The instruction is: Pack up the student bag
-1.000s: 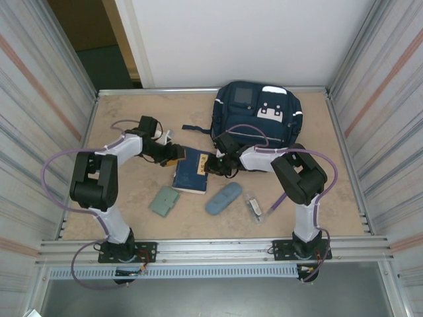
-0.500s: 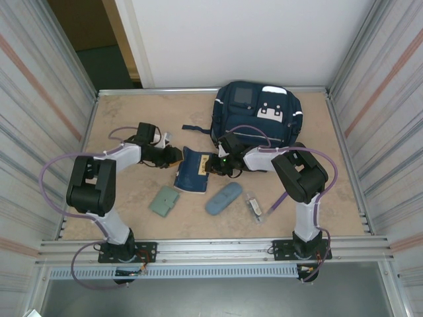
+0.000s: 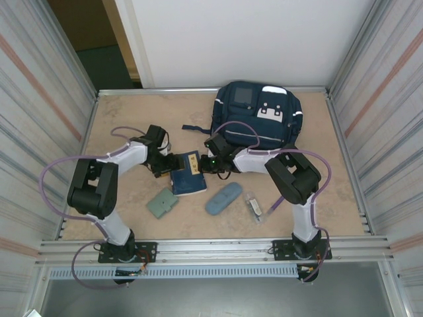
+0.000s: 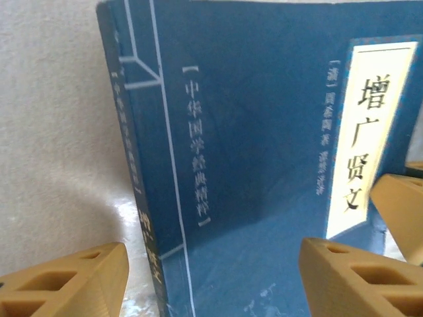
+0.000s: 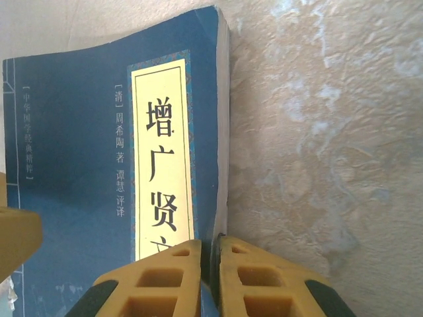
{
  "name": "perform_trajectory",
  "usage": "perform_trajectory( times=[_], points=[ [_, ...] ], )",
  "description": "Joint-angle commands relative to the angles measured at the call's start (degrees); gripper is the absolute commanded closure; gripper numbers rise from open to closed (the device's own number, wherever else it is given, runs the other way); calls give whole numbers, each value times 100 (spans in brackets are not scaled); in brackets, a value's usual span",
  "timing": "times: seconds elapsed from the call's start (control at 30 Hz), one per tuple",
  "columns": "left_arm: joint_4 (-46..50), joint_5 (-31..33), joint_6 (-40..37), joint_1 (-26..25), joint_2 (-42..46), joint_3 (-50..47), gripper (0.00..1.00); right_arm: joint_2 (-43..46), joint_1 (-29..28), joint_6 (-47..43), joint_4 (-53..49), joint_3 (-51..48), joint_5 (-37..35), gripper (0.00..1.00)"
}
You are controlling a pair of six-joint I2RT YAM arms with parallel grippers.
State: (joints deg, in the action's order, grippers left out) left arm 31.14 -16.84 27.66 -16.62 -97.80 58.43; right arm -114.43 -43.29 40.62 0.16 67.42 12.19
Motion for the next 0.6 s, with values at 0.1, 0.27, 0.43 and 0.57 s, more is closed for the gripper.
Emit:
perform_trajectory(
  times=[0.1,0.27,0.43,0.57],
  points=[
    [355,566,134,-25,-73,-95,27,-401,-56,-200,-667,-8,-263,91],
    [-984,-1392,155,-37,-244,-347,36,-438,-69,-204,-473,-29,19,93],
    [-1957,-1953,493,-10,78,-630,60,-383,-97,-221,-271,-66,261,92],
    [-1816,-1884,753,53,498,-559,87,-50,-102,-519,9,-264,284,76]
  ],
)
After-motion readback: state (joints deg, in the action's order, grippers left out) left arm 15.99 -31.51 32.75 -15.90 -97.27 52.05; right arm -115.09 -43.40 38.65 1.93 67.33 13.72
